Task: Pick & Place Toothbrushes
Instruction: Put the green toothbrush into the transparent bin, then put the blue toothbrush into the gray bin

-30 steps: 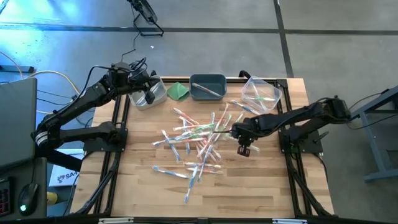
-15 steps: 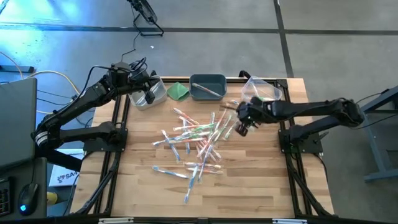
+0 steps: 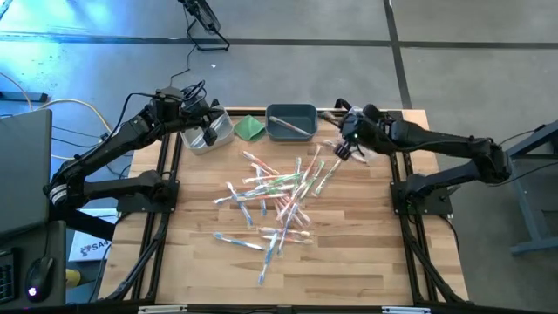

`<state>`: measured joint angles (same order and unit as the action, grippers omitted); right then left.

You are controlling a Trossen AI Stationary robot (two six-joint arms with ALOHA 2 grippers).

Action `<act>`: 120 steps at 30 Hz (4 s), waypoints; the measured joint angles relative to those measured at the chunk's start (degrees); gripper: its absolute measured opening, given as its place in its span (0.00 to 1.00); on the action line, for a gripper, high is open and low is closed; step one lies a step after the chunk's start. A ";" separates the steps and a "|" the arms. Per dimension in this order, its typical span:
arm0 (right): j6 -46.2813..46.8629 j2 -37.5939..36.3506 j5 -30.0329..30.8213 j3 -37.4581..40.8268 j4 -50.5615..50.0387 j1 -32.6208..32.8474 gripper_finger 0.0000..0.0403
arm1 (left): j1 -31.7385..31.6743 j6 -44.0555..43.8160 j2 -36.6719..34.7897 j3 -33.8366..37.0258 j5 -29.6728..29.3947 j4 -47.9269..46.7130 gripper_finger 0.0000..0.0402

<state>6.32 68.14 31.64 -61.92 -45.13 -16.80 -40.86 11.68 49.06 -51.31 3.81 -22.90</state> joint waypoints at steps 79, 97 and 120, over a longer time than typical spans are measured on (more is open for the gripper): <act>-0.09 21.31 -5.03 -0.82 -11.88 -27.63 0.02 | 0.00 -0.07 0.02 0.00 -3.43 -0.09 0.00; -0.08 21.31 -5.02 -0.82 -11.88 -27.58 0.26 | -0.02 -0.15 0.02 0.00 -3.43 -0.09 0.00; -0.08 21.31 -5.03 -0.82 -11.86 -27.58 0.29 | -0.02 -1.03 0.02 0.00 -3.43 -0.13 0.00</act>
<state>6.24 89.45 26.61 -62.74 -56.99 -44.38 -40.88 10.66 49.08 -51.31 0.39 -23.03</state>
